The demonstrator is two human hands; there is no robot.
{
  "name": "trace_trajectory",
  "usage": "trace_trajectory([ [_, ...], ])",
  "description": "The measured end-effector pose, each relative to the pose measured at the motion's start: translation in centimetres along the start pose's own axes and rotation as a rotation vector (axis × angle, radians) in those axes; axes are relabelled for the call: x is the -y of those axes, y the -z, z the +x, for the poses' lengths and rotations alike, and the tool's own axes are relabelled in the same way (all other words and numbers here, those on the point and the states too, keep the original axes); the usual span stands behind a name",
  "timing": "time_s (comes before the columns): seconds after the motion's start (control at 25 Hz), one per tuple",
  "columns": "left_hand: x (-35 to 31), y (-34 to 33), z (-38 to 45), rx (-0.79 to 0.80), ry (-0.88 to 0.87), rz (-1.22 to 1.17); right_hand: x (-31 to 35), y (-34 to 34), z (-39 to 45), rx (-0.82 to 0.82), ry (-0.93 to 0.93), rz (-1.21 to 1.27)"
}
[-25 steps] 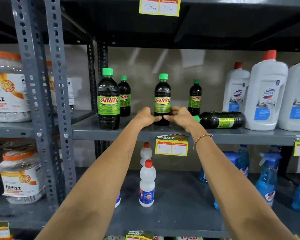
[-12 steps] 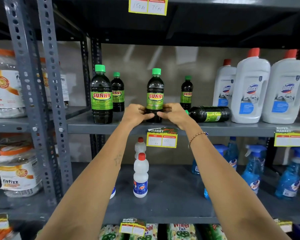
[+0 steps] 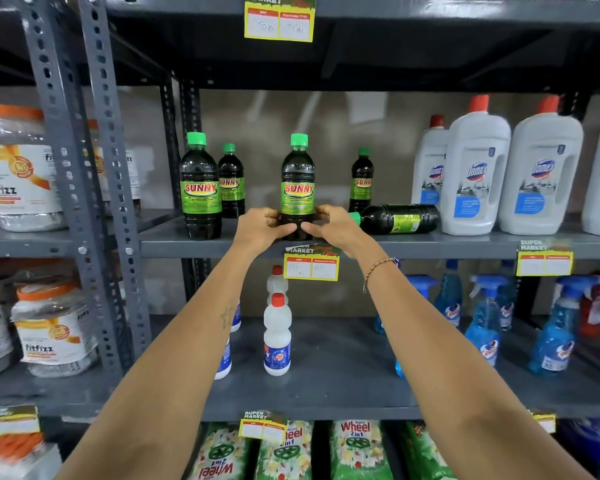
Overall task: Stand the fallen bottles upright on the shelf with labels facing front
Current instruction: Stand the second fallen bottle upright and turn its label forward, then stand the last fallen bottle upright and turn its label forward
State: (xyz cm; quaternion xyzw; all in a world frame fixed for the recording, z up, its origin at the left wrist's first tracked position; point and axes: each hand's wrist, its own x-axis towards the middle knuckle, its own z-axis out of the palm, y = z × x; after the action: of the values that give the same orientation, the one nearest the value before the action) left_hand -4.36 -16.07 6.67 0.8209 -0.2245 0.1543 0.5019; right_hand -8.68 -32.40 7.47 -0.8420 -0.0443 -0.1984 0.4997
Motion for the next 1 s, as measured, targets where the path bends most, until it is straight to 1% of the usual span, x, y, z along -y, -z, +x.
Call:
trace_trajectory([
  [0.04, -0.1, -0.1, -0.3, -0.06, -0.012, 0.012, 0.0, 0.1, -0.4, -0.016, -0.002, 0.001],
  [0.08, -0.2, -0.3, -0.6, -0.157, -0.046, 0.011, 0.0, 0.2, -0.9, -0.054, 0.006, -0.002],
  [0.16, -0.6, -1.2, -1.5, -0.376, -0.213, 0.031, -0.2, 0.8, -1.5, -0.164, 0.027, -0.051],
  [0.2, -1.0, -2.0, -2.0, -0.444, -0.318, 0.062, -0.4, 1.3, -1.5, -0.22, 0.032, -0.096],
  [0.28, -1.6, -4.1, -2.6, -0.454, -0.474, 0.101, -0.7, 2.5, -1.5, -0.313, 0.046, -0.185],
  [0.36, -2.2, -6.6, -3.3, -0.411, -0.558, 0.137, -0.9, 4.1, -1.8, -0.414, 0.074, -0.254],
  [0.44, -2.2, -9.3, -3.8, -0.383, -0.641, 0.258, -1.3, 6.3, -2.2, -0.473, 0.087, -0.304],
  [0.48, -2.0, -10.7, -3.8, -0.391, -0.703, 0.358, -1.5, 7.6, -2.3, -0.472, 0.075, -0.343],
  [0.52, -1.8, -12.0, -3.7, -0.399, -0.739, 0.455, -1.9, 9.0, -2.4, -0.455, 0.059, -0.398],
  [0.56, -1.4, -12.8, -3.4, -0.393, -0.728, 0.506, -2.2, 10.1, -2.4, -0.422, 0.042, -0.467],
  [0.64, -0.9, -14.2, -3.1, -0.354, -0.651, 0.534, -3.0, 12.1, -2.0, -0.331, 0.023, -0.643],
  [0.72, -0.1, -15.5, -2.8, -0.336, -0.603, 0.663, -3.6, 13.5, -1.3, -0.21, 0.034, -0.775],
  [0.8, 0.2, -16.4, -2.6, -0.329, -0.587, 0.783, -3.9, 14.6, -0.6, -0.09, 0.037, -0.849],
  [0.92, 0.4, -16.6, -2.1, -0.38, -0.582, 0.806, -4.1, 15.4, 0.4, 0.069, -0.008, -0.889],
  [1.0, 0.4, -16.9, -2.1, -0.414, -0.576, 0.838, -4.4, 15.8, 1.1, 0.141, 0.006, -0.911],
])
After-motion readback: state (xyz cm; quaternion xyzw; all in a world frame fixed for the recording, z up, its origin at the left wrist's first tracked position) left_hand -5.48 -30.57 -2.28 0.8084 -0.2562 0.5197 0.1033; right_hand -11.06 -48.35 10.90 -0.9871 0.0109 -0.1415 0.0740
